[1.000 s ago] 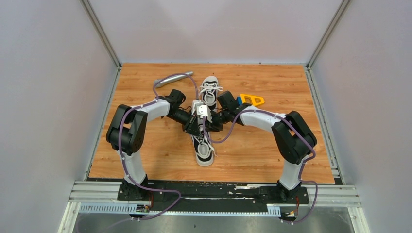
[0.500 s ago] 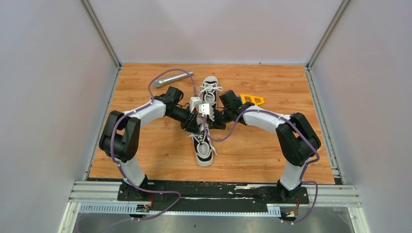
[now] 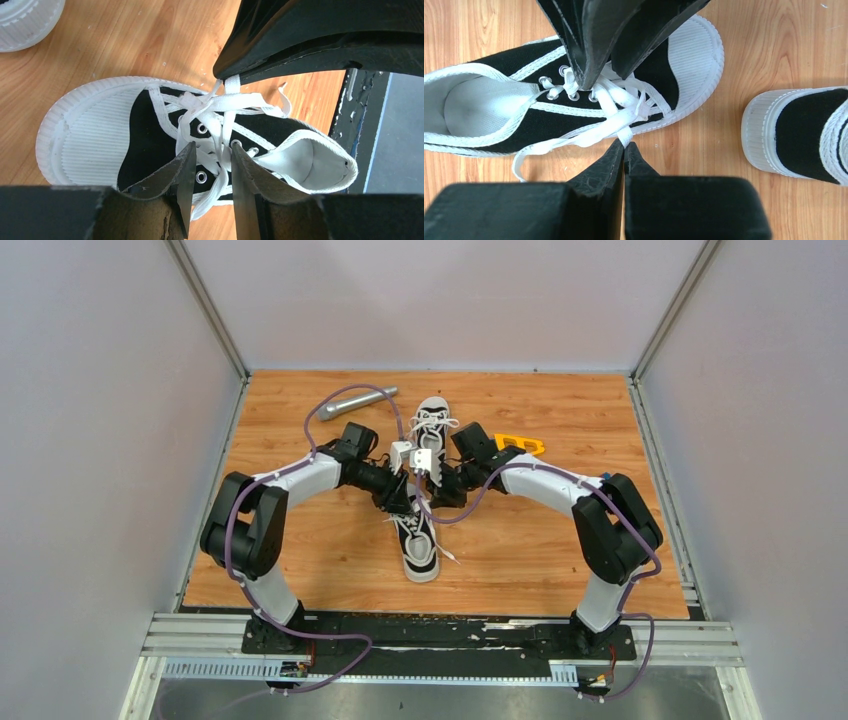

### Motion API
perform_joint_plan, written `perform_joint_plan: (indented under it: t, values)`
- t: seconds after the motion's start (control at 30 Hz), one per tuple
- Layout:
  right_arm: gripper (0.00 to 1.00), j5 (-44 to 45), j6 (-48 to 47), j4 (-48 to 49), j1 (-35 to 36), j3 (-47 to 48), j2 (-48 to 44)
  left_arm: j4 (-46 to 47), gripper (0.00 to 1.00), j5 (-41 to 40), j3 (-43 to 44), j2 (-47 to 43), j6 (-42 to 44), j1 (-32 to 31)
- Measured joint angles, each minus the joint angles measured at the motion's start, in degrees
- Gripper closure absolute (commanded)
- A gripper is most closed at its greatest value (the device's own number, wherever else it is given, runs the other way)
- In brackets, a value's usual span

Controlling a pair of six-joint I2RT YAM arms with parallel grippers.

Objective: Tie the shoes
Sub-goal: Wrap the shoelace around the shoelace.

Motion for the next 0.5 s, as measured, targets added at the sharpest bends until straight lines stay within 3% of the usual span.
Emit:
perform_joint_plan:
  t: [0.5]
  values:
    - [1.0,0.13,0.83,-1.53,0.0,1.42,0.11,0.39,0.6,-2.67,-0.5,-1.33,-0.76,-0.96]
